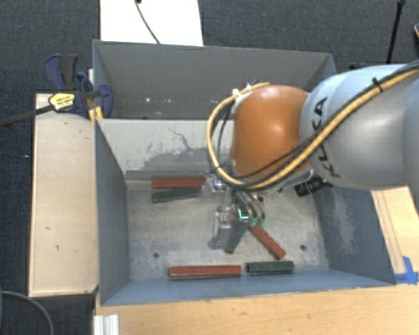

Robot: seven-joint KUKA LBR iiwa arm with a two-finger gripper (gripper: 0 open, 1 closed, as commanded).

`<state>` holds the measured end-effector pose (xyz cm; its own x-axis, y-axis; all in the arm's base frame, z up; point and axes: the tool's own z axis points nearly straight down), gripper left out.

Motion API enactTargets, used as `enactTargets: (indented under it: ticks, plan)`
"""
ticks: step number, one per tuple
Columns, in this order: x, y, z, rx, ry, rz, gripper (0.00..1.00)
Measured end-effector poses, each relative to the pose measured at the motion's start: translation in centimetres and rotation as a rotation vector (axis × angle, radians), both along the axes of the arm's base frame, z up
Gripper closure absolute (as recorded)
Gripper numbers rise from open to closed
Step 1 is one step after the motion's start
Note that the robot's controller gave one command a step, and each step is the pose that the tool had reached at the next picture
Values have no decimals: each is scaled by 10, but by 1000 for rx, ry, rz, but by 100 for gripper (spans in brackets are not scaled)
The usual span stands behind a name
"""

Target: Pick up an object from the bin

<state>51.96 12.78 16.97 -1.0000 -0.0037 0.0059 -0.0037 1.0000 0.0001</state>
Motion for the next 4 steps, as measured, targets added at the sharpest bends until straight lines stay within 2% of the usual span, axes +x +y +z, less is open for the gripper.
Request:
enactTargets:
  ticks: [1, 2, 3, 4]
  plan:
    - [-29, -48, -103, -1, -1, -50, 0]
    - [-11, -58, -33, 1, -15, -102, 0]
    - [13, -125, -101, -1, -5, 153, 0]
    - [14, -122, -98, 2, -10, 151, 100]
